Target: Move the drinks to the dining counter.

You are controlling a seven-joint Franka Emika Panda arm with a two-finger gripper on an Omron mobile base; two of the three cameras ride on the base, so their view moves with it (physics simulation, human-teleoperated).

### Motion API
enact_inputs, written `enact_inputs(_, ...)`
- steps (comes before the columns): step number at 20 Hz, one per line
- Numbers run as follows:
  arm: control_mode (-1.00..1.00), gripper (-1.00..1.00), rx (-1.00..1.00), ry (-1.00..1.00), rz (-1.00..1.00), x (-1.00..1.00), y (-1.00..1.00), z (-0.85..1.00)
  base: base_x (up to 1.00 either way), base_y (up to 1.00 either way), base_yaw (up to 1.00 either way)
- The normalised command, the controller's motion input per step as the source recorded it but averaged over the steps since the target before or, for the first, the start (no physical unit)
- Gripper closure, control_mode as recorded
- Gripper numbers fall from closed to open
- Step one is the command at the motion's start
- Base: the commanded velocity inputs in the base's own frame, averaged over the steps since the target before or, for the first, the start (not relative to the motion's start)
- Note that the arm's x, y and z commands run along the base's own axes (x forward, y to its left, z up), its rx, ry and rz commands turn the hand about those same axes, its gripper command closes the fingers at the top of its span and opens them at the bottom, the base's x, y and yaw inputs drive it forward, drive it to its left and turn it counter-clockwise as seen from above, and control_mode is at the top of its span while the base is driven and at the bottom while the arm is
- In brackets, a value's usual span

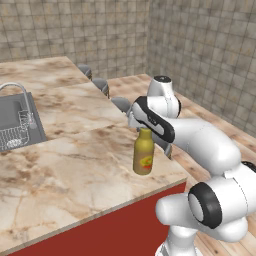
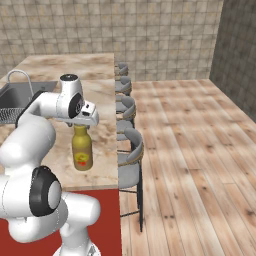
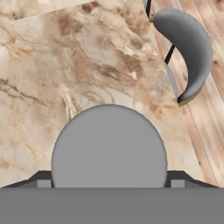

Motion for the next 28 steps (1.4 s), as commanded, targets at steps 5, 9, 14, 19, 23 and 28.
enact_inputs(5, -1.00, -1.00, 0.00, 0.00, 0.00, -0.02, 0.00, 0.00, 0.00, 0.00, 0.00)
enact_inputs(9, -1.00, -1.00, 0.00, 0.00, -0.01, 0.00, 0.00, 0.00, 0.00, 0.00, 0.00)
enact_inputs(14, -1.00, -1.00, 0.00, -0.03, -0.03, -0.03, 0.00, 0.02, 0.00, 0.00, 0.00)
enact_inputs(19, -1.00, -1.00, 0.00, -0.02, -0.05, -0.01, 0.00, 0.06, 0.00, 0.00, 0.00)
enact_inputs(23, -1.00, -1.00, 0.00, -0.04, -0.06, -0.02, 0.00, 0.10, 0.00, 0.00, 0.00)
enact_inputs(28, -1.00, -1.00, 0.00, -0.08, -0.06, -0.13, 0.00, 0.20, 0.00, 0.00, 0.00)
